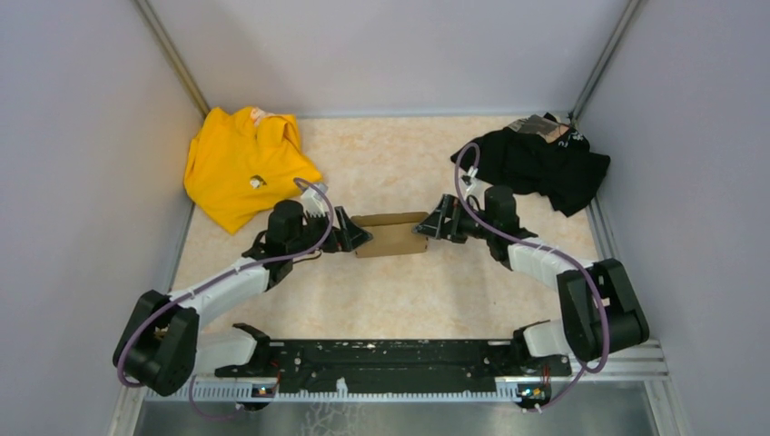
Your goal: Fold the paper box
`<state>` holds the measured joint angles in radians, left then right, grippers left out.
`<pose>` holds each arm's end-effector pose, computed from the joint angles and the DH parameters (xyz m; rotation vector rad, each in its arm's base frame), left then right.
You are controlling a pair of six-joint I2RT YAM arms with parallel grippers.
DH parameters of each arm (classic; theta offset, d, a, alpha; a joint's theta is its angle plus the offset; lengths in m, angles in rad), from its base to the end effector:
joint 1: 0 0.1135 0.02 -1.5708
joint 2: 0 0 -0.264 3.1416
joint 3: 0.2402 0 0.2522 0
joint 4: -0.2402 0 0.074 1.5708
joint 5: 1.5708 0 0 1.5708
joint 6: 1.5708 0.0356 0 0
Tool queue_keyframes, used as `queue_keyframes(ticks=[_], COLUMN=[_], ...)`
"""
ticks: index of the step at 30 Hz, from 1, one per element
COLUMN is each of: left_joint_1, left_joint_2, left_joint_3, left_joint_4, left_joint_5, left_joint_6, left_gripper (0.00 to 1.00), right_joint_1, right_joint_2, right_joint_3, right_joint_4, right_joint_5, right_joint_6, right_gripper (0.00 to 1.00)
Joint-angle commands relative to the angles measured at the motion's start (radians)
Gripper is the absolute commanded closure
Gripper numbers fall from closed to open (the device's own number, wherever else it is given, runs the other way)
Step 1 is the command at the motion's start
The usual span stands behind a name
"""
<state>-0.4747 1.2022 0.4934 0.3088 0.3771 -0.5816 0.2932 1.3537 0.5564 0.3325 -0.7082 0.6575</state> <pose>0.2151 -0.1253 0.2042 0.1517 2.0919 -1.0381 0.2494 0.0995 0.1927 -0.0915 2.1680 1.2930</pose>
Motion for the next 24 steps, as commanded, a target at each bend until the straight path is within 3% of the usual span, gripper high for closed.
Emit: queue_keyframes(ticks=[1, 8, 11, 15, 17, 24], left_joint_1=[-0.005, -0.005, -0.005, -0.005, -0.004, -0.004], left_joint_2=[-0.021, -0.144, -0.171, -0.155, -0.130, -0.058], left_joint_3=[0.058, 0.122, 0.171, 0.256, 0.299, 0.371], left_joint_4=[-0.031, -0.223, -0.356, -0.485, -0.532, -0.594], left_joint_5=[-0.014, 0.001, -0.051, -0.157, -0.192, -0.215], left_joint_6=[0.037, 0.101, 0.150, 0.199, 0.224, 0.268], left_gripper=[0.01, 0.01, 0.01, 0.01, 0.01, 0.05], right_joint_1=[0.001, 0.000, 0.002, 0.002, 0.007, 0.087], right_joint_2=[-0.010, -0.112, -0.147, -0.166, -0.163, -0.135], right_joint_3=[0.045, 0.166, 0.225, 0.289, 0.309, 0.349], right_joint_4=[-0.019, -0.391, -0.524, -0.607, -0.625, -0.654], right_joint_5=[0.017, 0.150, 0.245, 0.329, 0.351, 0.454], right_joint_6=[-0.069, -0.333, -0.429, -0.501, -0.518, -0.587], right_gripper=[0.01, 0.01, 0.06, 0.16, 0.26, 0.38])
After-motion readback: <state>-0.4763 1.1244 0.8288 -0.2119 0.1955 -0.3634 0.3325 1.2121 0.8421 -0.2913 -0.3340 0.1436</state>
